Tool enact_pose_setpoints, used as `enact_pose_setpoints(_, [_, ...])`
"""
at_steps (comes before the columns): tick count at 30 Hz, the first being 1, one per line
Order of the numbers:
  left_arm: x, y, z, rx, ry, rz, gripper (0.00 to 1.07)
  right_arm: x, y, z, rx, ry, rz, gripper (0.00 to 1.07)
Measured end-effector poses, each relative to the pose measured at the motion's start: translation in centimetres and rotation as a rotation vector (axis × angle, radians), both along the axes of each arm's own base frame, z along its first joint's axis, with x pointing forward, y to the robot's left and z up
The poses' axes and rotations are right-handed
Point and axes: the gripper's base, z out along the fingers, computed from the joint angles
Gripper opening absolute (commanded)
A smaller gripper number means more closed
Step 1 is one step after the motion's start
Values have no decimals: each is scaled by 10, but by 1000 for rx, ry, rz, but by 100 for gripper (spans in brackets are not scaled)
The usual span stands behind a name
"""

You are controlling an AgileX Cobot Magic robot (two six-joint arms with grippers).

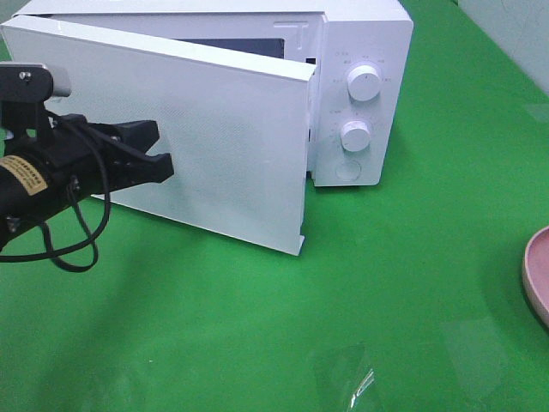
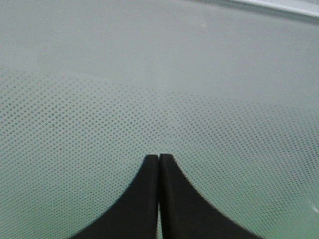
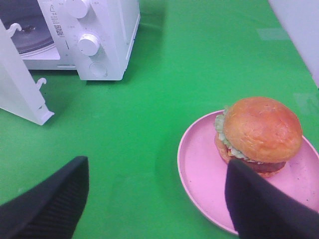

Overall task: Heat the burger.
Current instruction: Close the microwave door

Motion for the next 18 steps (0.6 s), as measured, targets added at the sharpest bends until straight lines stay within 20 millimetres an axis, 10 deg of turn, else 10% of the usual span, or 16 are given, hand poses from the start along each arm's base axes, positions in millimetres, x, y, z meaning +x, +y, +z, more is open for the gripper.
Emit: enact_pose_setpoints(18, [47,-41,11,-28,7,31,0,0,0,0,0,0,0,73])
